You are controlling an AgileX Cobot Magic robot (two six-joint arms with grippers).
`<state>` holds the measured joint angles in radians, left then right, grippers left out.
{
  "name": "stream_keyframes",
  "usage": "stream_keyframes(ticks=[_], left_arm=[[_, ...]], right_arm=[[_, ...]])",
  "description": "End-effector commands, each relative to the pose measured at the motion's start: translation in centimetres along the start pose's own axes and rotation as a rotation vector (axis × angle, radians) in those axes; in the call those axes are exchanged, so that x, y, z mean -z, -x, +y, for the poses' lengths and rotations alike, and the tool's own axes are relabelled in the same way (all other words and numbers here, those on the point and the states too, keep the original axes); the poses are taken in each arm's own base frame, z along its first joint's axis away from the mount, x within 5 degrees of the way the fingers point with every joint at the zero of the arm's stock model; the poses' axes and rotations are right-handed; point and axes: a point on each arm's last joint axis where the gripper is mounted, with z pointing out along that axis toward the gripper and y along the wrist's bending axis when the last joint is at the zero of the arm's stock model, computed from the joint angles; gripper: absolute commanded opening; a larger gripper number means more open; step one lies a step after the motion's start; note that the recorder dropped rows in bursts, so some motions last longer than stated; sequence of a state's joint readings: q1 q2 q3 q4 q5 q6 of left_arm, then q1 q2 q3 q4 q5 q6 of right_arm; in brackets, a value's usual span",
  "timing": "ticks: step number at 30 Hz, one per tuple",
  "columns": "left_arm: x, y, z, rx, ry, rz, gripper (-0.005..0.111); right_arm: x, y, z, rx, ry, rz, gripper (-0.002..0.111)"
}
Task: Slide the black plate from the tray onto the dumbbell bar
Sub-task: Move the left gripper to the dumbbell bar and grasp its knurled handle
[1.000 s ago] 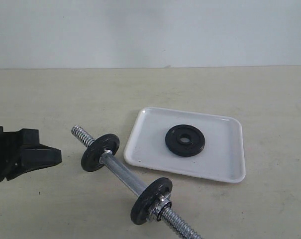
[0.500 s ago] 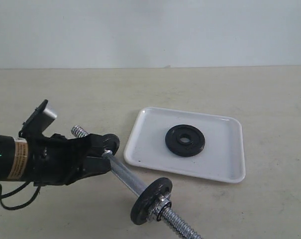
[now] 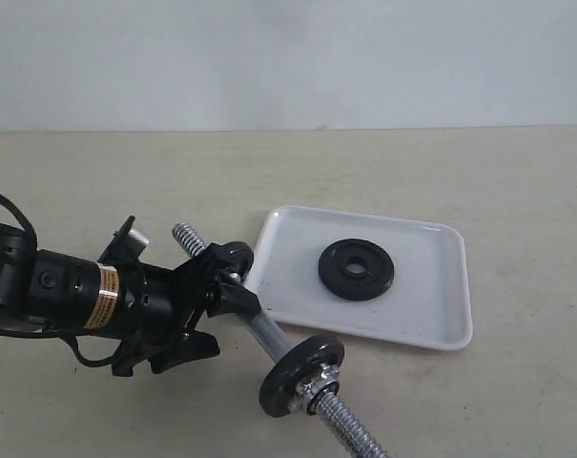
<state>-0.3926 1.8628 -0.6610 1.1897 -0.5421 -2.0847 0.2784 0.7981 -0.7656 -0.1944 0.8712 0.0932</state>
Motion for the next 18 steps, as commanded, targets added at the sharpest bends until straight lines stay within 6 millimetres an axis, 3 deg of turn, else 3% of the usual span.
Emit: stream_keyframes(ticks=[1,18], left_arm=[[-0.6,0.1,0.0,0.024,-0.011,0.016,0.063],[-0.8,2.2,-3.0,0.026,-0.115,-0.055,0.062]], right_arm=[[0.3,0.2,0.0,0.014,0.004,-0.028,0.000],[0.3,0.5,0.1,0.010,0.011,-0.053,0.000]])
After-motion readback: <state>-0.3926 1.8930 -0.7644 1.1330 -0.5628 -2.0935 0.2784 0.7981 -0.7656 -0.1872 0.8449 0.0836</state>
